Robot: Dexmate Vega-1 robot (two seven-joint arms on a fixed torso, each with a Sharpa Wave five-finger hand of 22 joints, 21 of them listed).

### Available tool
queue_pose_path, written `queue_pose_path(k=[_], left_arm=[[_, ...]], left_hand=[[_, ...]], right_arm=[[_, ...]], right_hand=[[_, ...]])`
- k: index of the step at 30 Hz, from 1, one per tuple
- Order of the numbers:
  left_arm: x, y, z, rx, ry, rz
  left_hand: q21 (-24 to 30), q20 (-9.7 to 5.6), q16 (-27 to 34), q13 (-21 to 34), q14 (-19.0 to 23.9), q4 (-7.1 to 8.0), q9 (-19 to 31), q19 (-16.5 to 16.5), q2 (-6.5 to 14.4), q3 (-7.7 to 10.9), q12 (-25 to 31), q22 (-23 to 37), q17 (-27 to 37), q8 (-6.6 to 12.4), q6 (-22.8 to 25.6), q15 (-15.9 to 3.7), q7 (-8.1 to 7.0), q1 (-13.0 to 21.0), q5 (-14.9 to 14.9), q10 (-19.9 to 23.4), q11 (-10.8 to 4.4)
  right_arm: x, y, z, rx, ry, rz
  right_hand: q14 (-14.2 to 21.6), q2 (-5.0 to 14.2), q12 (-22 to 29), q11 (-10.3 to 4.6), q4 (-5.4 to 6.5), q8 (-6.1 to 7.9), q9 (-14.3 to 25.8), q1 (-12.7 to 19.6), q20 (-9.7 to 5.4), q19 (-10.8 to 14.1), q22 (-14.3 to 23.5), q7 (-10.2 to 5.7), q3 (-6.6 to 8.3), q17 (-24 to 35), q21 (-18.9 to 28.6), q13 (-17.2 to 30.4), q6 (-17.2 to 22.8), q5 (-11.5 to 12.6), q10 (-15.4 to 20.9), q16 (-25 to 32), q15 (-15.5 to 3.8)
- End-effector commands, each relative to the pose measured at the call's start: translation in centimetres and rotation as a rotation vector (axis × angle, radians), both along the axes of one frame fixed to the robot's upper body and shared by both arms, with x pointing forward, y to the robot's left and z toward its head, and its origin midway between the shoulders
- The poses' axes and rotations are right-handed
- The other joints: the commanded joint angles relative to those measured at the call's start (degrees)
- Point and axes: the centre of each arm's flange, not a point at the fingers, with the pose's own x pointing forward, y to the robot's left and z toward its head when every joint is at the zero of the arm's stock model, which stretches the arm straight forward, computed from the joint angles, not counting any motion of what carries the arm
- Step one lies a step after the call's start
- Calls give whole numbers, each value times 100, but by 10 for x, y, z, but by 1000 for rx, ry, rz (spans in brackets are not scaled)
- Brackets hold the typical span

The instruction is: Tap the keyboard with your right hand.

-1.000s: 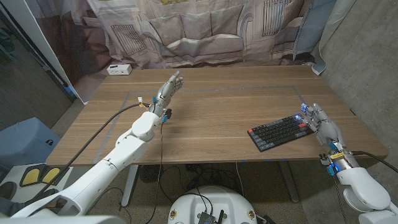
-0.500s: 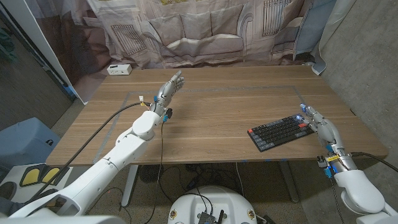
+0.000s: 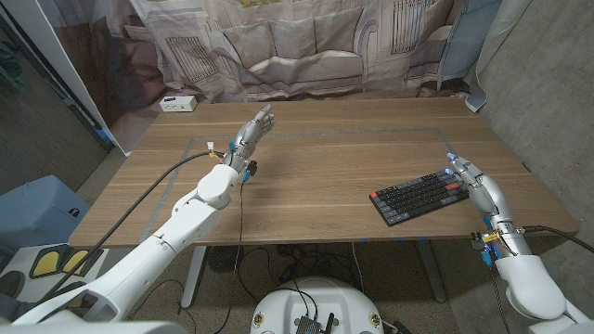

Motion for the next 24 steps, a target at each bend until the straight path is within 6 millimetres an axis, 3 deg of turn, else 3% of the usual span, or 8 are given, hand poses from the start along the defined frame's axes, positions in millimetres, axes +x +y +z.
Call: queue_pose_path(k=[1, 24], left_arm=[[-1, 2, -2, -3, 1, 6], [2, -1, -3, -6, -1, 10]], left_hand=[[-15, -2, -6, 8, 54, -39, 8, 65, 19, 6, -6, 14, 25, -14, 61, -1, 16, 40, -9, 74, 2], [-32, -5, -20, 9, 74, -59, 8, 72, 53, 15, -30, 14, 25, -27, 85, 2, 18, 63, -13, 90, 2]], right_arm=[[-3, 1, -1, -90, -43, -97], [-4, 4, 0, -308, -120, -312]], right_hand=[[7, 21, -5, -27, -45, -25, 5, 90, -62, 29, 8, -60, 18, 11, -10, 10, -31, 61, -38, -6, -53], [13, 31, -65, -88, -80, -50, 7, 153, -140, 78, 3, -154, 44, 7, 4, 8, -83, 100, -132, -26, -138]])
